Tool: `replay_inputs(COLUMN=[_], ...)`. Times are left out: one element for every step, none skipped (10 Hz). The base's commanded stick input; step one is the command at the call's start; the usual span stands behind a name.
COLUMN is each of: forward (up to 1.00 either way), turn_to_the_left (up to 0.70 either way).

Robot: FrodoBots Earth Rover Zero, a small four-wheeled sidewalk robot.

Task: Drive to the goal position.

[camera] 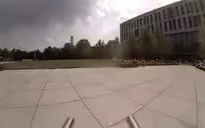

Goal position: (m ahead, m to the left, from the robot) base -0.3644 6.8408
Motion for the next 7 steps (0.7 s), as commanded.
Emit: replay_inputs(forward=[0.04,0.04,0.03,0.03,0.02,0.01,0.00], turn_to_the_left=[0.00,0.00,0.00,0.00,0.00,0.00,0.00])
